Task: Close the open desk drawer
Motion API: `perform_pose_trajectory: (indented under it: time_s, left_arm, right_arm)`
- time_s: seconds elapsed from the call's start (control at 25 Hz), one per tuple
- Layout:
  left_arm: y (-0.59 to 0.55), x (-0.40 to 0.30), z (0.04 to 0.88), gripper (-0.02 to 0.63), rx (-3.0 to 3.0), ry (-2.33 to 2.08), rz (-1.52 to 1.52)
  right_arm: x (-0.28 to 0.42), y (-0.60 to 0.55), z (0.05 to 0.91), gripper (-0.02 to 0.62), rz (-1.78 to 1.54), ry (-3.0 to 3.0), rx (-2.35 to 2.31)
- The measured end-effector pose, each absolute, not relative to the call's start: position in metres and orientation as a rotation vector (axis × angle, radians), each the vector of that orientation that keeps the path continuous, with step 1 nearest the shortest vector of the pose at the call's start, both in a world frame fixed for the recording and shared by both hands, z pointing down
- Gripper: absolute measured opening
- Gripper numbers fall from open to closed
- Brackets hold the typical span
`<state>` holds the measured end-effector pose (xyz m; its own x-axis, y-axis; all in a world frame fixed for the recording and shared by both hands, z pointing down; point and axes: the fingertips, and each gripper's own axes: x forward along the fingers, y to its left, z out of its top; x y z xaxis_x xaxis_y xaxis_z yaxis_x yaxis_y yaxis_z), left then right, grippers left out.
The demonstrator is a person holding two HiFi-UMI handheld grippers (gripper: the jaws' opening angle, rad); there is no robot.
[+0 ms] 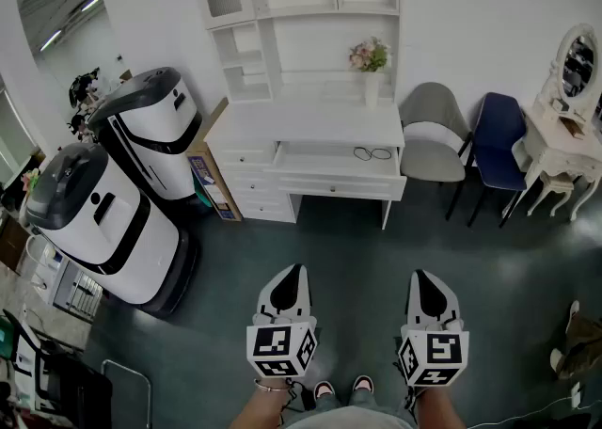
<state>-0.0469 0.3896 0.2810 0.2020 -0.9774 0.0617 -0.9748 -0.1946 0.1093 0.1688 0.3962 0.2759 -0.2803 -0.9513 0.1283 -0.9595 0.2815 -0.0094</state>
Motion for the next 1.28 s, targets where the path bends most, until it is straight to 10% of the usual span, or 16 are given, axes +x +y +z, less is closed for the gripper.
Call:
perform_pose_trajectory:
  time_s: [1.28]
  left_arm:
    - [0.338, -0.101, 0.3, 0.018, 2.333, -1.854, 0.026]
  right_arm:
    - [0.141, 0.345, 0.306, 0.006, 0.231, -2.346, 1.885]
